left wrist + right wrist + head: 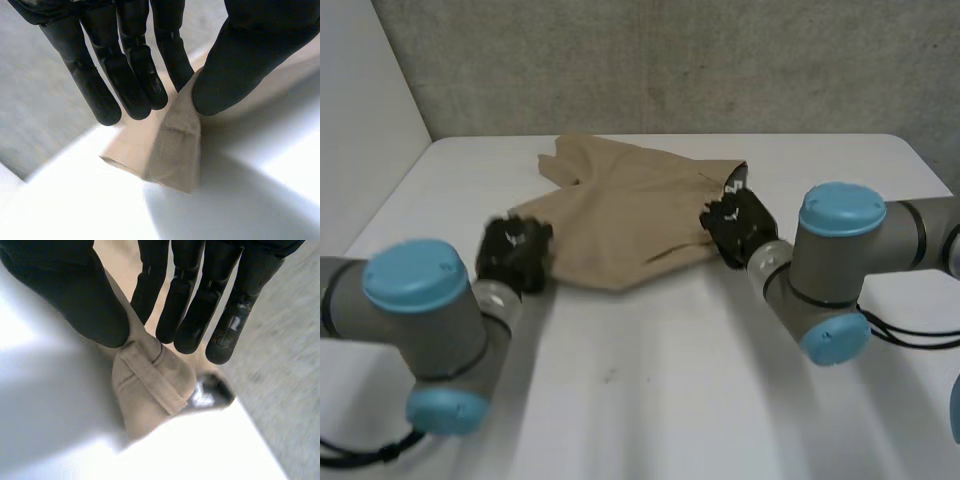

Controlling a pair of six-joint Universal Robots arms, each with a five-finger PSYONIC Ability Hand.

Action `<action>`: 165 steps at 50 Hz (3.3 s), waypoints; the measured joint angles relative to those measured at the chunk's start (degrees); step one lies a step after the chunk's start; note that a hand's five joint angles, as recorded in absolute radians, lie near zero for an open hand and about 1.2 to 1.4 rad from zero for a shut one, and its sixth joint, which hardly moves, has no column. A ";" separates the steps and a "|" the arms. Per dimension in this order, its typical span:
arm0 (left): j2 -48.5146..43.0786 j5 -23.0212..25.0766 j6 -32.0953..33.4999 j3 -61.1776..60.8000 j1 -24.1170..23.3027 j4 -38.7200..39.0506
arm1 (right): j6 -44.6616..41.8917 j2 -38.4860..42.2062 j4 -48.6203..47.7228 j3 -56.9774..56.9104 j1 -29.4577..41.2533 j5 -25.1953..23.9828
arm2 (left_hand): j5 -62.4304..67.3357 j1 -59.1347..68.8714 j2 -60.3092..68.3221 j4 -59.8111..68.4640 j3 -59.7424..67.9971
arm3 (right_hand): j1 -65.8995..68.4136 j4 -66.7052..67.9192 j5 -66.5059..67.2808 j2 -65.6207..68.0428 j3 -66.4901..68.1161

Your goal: Fold the shorts.

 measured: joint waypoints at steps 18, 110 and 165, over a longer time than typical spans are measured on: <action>16.07 -0.05 4.89 -9.70 -6.03 -28.43 | -3.09 -17.97 25.75 12.21 -0.63 7.81 | 0.00 0.00 0.00 0.00 0.00 | 0.00 0.00 0.00 0.00 0.00; -0.79 4.97 -12.13 14.55 -0.87 -8.84 | 19.63 -16.58 8.49 19.26 -11.00 2.97 | -52.17 -54.24 -57.22 -56.83 -55.99 | -33.84 -41.86 -40.79 -40.90 -40.81; -0.43 4.85 -12.69 25.27 -1.64 -16.93 | 13.51 -8.39 1.22 -2.46 8.84 -9.56 | -52.17 -54.25 -57.22 -56.83 -55.99 | -45.18 -54.86 -52.53 -54.96 -55.64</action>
